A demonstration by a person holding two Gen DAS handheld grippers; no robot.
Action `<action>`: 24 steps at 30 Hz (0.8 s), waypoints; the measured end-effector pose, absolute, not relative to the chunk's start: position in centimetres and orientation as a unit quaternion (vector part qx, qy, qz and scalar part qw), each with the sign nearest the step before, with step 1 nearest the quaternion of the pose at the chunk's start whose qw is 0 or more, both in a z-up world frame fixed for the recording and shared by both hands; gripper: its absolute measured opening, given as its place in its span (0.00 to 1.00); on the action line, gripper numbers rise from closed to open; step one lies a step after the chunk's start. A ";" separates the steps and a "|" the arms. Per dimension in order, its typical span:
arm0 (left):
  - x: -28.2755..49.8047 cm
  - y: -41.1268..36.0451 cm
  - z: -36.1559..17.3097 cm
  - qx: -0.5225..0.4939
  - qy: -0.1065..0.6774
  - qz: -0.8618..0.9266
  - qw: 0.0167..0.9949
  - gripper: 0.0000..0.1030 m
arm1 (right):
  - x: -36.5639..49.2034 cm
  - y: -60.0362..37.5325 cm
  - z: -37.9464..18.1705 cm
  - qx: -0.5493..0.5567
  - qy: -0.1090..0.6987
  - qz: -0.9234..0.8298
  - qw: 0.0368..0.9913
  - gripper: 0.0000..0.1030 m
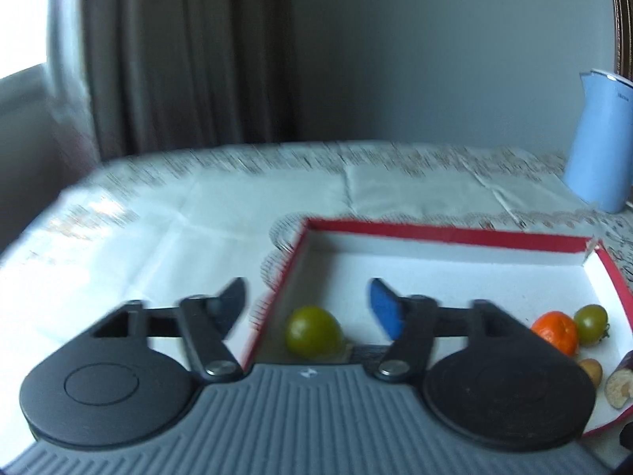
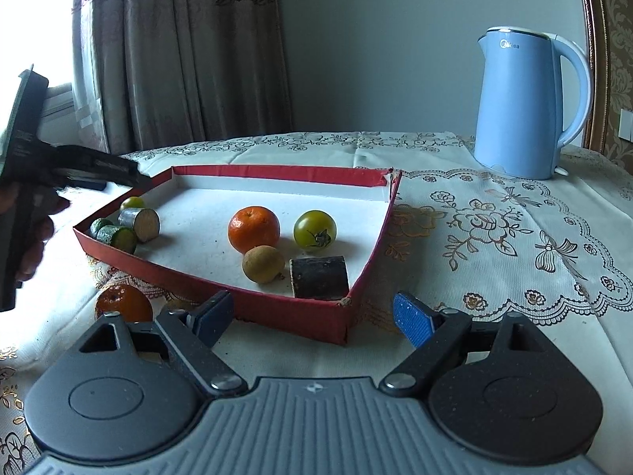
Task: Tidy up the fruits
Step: 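Close left tool on green tomato, carry it into tray, open, then reach right tool down to the brown kiwi on the table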
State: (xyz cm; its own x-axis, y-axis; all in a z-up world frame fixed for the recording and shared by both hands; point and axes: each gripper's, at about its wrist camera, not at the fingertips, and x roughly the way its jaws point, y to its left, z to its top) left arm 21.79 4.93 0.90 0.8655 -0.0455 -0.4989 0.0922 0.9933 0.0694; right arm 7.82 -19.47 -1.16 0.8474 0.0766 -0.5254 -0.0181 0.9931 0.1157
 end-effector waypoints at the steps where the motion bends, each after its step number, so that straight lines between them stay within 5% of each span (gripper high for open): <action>1: 20.9 5.0 1.3 0.053 0.243 -0.028 0.968 0.73 | 7.8 -19.5 -1.2 0.053 0.276 0.025 0.959 0.86; 8: 14.7 6.2 2.6 0.021 0.209 0.000 0.978 0.82 | 7.7 -19.2 -1.2 0.046 0.277 0.027 0.959 0.86; 24: 9.2 7.3 -0.5 -0.035 0.212 0.012 0.977 0.85 | 5.7 -18.1 -0.4 0.021 0.240 0.030 0.970 0.86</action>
